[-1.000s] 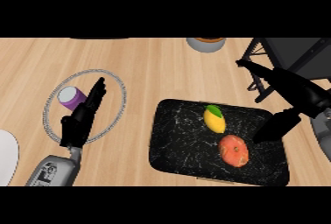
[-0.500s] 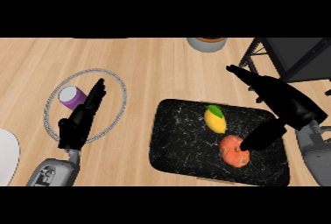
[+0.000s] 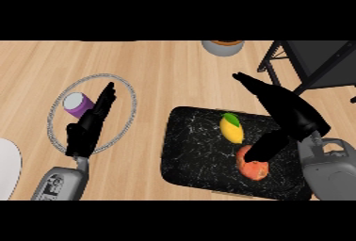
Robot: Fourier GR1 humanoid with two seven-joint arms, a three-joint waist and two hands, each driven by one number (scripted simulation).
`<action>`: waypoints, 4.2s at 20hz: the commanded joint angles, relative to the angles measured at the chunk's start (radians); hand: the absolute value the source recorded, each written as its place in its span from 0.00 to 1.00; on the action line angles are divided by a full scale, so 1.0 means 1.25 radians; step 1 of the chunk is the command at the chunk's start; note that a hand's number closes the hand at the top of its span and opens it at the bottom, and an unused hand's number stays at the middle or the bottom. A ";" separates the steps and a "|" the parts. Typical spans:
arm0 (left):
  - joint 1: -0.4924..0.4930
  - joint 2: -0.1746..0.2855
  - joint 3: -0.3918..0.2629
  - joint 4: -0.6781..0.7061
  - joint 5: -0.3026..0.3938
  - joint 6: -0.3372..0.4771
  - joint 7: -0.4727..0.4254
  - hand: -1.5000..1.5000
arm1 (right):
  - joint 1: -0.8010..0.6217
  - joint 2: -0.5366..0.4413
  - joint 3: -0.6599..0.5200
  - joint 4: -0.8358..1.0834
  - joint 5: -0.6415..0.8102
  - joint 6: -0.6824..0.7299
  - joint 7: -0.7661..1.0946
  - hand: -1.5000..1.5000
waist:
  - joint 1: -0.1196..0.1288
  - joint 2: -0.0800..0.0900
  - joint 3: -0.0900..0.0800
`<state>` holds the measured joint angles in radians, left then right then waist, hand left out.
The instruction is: Pick the lemon from the tray and place it in the tiered shelf
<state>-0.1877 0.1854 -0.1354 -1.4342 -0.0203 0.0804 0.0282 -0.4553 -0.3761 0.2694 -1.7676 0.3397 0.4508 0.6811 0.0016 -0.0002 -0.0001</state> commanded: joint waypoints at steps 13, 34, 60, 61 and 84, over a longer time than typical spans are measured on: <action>0.009 -0.064 0.020 0.018 -0.067 -0.003 -0.011 0.50 | 0.017 0.148 0.015 0.047 0.176 0.036 0.011 0.00 | 0.001 0.000 0.000; 0.044 -0.083 0.056 -0.056 -0.088 -0.047 0.030 0.50 | 0.088 0.155 -0.043 0.178 0.340 0.022 -0.186 0.00 | 0.000 0.000 0.000; 0.013 -0.083 0.102 0.001 -0.096 -0.092 -0.017 0.50 | 0.050 0.194 -0.044 0.337 0.498 -0.058 -0.371 1.00 | 0.001 0.000 0.000; 0.021 -0.088 0.092 -0.014 -0.110 -0.085 -0.005 0.50 | 0.081 0.188 -0.042 0.342 0.509 -0.079 -0.401 1.00 | 0.000 0.000 0.000; 0.002 -0.093 0.096 -0.025 -0.115 -0.075 0.014 0.50 | 0.392 0.293 -0.105 -0.504 0.297 -0.061 -0.085 1.00 | -0.007 -0.002 0.000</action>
<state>-0.1765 0.0655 -0.0126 -1.4568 -0.1584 -0.0122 0.0386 0.0626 -0.0118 0.1939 -2.2430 0.7614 0.3210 0.4824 -0.0114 -0.0038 -0.0003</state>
